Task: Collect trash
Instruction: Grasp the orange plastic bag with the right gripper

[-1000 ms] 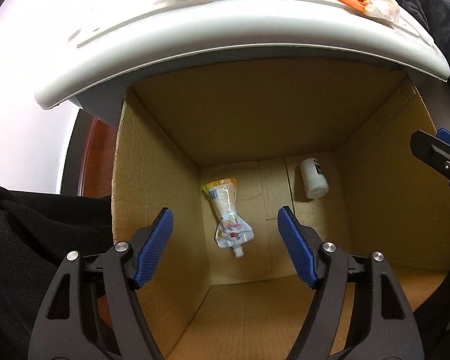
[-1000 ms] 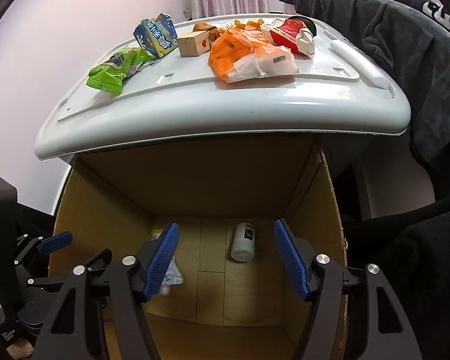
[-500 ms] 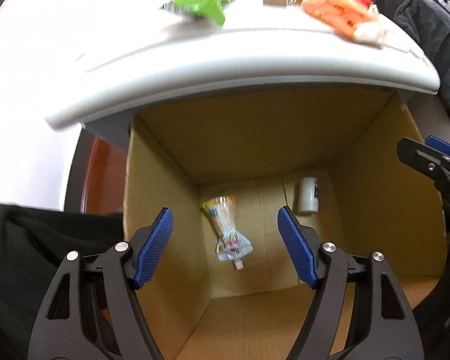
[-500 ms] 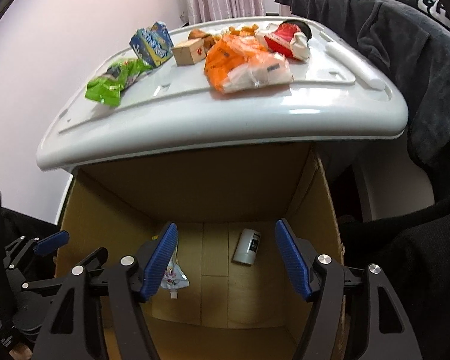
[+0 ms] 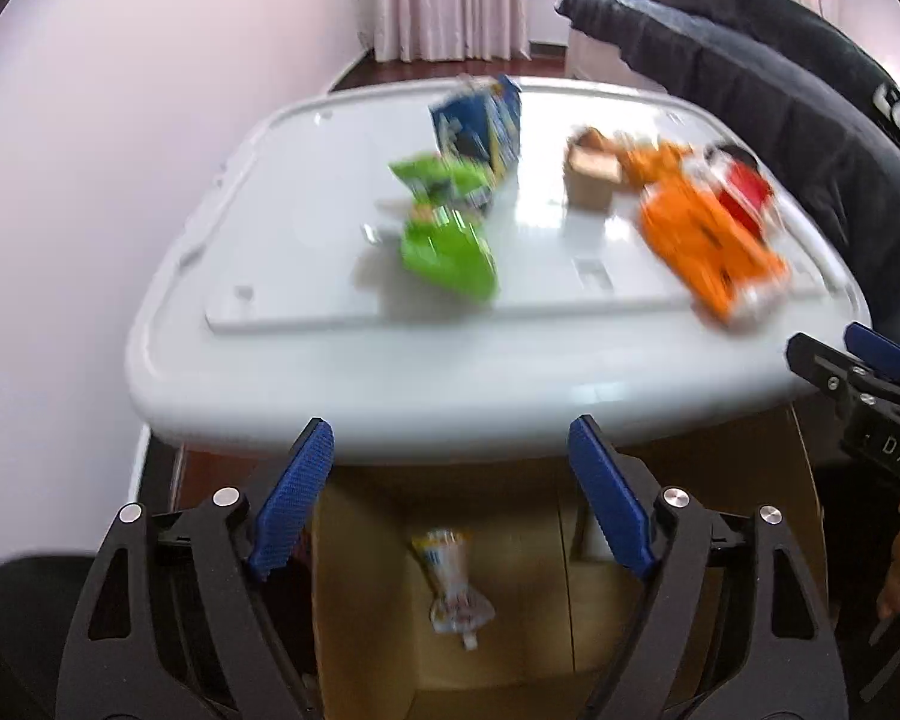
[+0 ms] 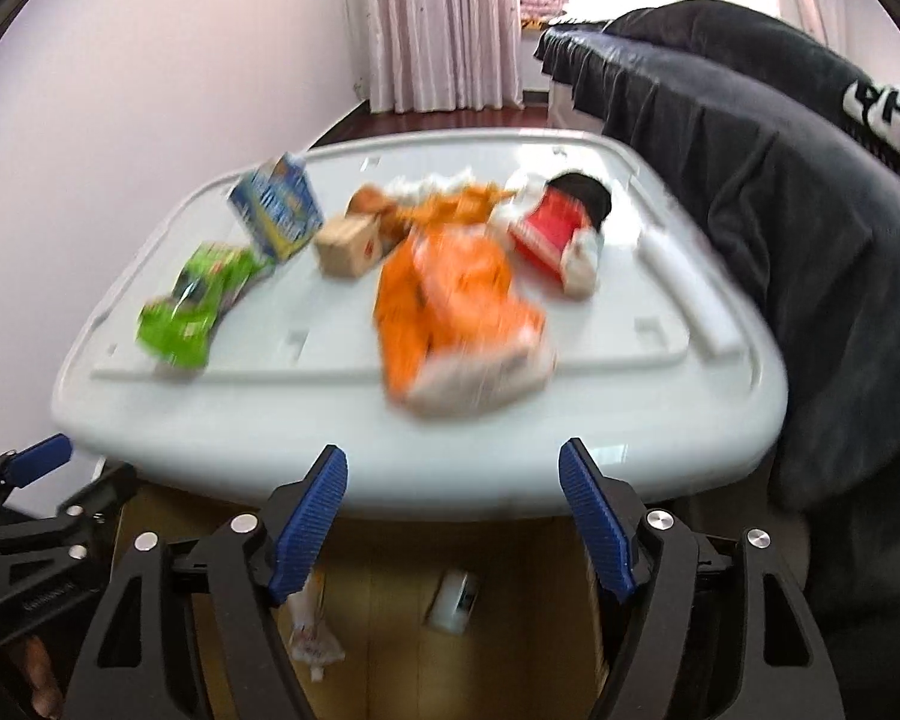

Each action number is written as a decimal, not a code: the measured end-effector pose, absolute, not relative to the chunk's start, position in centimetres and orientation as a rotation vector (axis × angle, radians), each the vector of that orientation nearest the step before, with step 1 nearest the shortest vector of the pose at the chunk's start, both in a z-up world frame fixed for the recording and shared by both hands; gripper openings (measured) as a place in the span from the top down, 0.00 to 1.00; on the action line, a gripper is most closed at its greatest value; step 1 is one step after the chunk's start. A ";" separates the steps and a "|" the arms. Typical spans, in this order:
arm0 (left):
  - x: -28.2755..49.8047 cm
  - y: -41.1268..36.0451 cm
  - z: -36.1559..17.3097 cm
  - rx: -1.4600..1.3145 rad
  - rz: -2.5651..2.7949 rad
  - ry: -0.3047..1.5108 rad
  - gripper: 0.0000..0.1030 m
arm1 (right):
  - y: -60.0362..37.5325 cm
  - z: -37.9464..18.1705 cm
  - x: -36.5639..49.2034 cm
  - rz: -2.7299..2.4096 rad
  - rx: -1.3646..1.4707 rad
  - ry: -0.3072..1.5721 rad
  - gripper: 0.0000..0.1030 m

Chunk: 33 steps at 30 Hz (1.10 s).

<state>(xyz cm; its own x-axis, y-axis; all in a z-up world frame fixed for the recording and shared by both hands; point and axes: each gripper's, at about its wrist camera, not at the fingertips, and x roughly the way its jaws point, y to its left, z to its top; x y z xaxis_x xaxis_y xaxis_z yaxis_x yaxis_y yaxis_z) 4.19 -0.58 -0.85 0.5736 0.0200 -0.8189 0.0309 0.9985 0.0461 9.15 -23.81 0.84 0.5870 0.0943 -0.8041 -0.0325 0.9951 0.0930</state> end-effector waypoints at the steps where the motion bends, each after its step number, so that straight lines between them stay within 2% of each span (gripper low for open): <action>1: 4.7 -0.5 -0.7 0.062 0.006 0.947 0.24 | -23.9 1.1 10.2 0.068 0.065 0.936 0.29; 7: 6.2 0.7 0.2 0.059 0.067 0.888 0.24 | -23.6 1.0 15.6 0.046 0.016 0.939 0.29; 13: 6.5 1.2 -0.9 0.053 0.062 0.914 0.24 | -22.9 -1.1 18.6 0.044 -0.009 0.990 0.29; 23: 6.3 0.5 -1.5 0.066 0.039 0.920 0.24 | -22.6 -3.9 20.9 0.041 -0.017 1.040 0.18; 26: 6.3 0.6 -1.6 0.064 0.042 0.923 0.24 | -22.9 -4.4 21.1 0.054 0.016 1.034 0.18; 27: 6.3 0.7 -1.6 0.059 0.043 0.925 0.24 | -22.8 -4.4 21.1 0.055 0.016 1.030 0.20; 28: 6.4 0.8 -1.7 0.052 0.044 0.927 0.24 | -22.7 -4.4 21.0 0.062 0.011 1.025 0.29; 29: 6.4 0.8 -1.7 0.049 0.045 0.928 0.24 | -22.5 -4.3 20.9 0.074 0.011 1.018 0.45; 31: 6.4 0.9 -1.7 0.046 0.047 0.929 0.24 | -21.9 -4.0 20.6 0.111 0.003 1.004 0.62; 32: 6.4 1.0 -1.8 0.048 0.050 0.929 0.24 | -21.5 -3.9 20.4 0.123 -0.004 1.001 0.69; 33: 6.4 1.0 -1.9 0.051 0.052 0.929 0.24 | -21.2 -3.9 20.3 0.131 -0.011 0.996 0.71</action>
